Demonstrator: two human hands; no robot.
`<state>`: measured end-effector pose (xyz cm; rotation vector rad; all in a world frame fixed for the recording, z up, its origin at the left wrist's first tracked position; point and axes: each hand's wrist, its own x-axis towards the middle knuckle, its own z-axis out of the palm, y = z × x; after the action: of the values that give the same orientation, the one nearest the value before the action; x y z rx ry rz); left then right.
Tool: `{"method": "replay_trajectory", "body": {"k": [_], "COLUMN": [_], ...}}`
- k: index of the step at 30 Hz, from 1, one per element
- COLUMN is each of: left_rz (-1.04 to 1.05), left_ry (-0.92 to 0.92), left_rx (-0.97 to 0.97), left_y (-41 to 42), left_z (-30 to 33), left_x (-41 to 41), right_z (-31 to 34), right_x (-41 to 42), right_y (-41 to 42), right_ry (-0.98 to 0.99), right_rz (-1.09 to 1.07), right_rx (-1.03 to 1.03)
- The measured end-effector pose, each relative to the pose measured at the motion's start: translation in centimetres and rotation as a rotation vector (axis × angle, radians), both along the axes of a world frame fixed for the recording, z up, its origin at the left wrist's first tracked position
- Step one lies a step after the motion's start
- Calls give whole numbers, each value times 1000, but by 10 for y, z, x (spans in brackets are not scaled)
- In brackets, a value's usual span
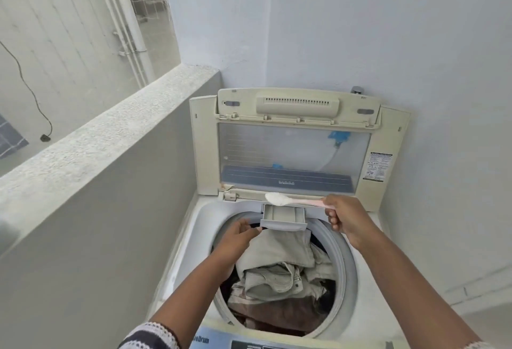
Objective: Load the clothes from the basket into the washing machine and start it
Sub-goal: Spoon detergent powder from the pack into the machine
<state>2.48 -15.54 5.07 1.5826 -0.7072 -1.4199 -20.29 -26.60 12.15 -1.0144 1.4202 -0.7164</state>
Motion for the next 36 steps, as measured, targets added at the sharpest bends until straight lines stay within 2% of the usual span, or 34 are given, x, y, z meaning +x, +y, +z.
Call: {"method": "replay_trajectory", "body": {"k": [3, 6, 9, 12, 16, 19, 23, 27, 30, 36], "left_rz": [-20, -44, -6, 20, 40, 41, 46, 51, 15, 36], "left_ry": [46, 70, 110, 172, 235, 263, 306, 281, 219, -71], "left_rx": [43, 70, 128, 144, 154, 147, 151, 159, 148, -14], "left_y": [-19, -38, -54, -65, -74, -79, -81, -83, -76, -50], "left_z": [-9, -18, -32, -41, -51, -62, -59, -57, -52, -19], "left_x": [-4, -6, -6, -7, -12, -12, -15, -18, -22, -20], "right_z": [-26, -50, -67, -82, -105, -114, -123, -124, -119, -85], "right_x": [-5, -6, -6, -5, -7, -14, -19, -22, -24, 0], "right_y": [-13, -22, -28, -26, -19, -18, -19, -20, -15, 7], "right_ry": [37, 178, 426, 580, 841, 969, 1025, 1041, 977, 480], "right_rz": [-17, 20, 168, 320, 512, 517, 485, 515, 466, 129], "right_rx": [35, -26, -216, -432, -800, -1162, -1311, -1328, -1280, -973]}}
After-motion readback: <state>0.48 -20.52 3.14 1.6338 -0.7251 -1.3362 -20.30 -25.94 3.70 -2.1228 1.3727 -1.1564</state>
